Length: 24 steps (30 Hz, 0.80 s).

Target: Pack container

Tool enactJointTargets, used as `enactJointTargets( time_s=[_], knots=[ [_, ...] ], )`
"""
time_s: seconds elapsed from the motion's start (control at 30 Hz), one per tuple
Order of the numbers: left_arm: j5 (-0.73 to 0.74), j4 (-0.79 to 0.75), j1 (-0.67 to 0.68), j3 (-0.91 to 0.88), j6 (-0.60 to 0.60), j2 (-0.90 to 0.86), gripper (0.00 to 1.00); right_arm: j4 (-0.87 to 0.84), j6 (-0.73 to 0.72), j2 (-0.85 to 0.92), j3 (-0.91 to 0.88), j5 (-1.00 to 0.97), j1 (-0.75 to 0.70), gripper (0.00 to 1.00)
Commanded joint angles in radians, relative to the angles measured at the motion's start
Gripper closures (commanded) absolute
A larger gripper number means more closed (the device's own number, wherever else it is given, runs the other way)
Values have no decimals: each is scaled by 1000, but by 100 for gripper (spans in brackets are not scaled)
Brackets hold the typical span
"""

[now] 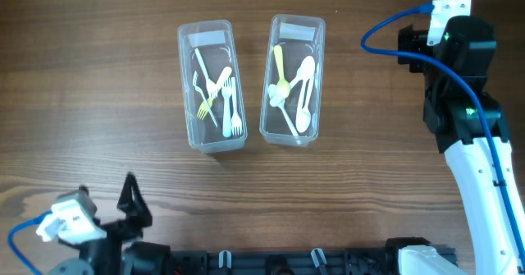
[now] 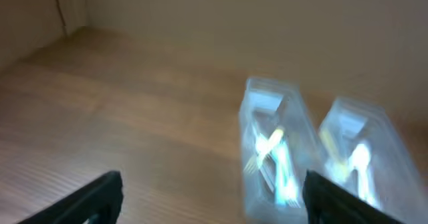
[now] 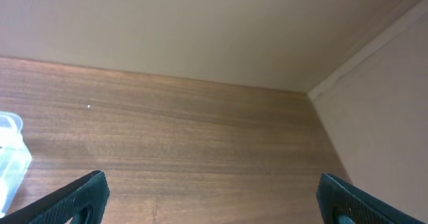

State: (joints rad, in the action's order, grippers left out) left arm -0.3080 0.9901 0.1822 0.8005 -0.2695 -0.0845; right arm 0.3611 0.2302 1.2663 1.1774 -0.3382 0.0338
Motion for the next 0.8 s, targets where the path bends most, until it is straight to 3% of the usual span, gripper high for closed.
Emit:
enactJointTargets(
  time_s=[0.0, 0.1, 0.23, 0.53, 0.77],
  knots=[
    [-11, -159, -4, -160, -121, -1, 10, -1, 6, 5, 0, -16, 0, 0],
    [-11, -468, -4, -428, -120, -23, 1, -1, 6, 5, 0, -16, 0, 0],
    [-11, -679, -4, -581, -89, -70, 0, -1, 6, 5, 0, -16, 0, 0],
    [-16, -691, -4, -619, -71, -221, 0, -1, 5, 5, 0, -16, 0, 0],
    [-15, -660, -4, -619, -74, -232, 0, -1, 5, 5, 0, -16, 0, 0]
  ],
)
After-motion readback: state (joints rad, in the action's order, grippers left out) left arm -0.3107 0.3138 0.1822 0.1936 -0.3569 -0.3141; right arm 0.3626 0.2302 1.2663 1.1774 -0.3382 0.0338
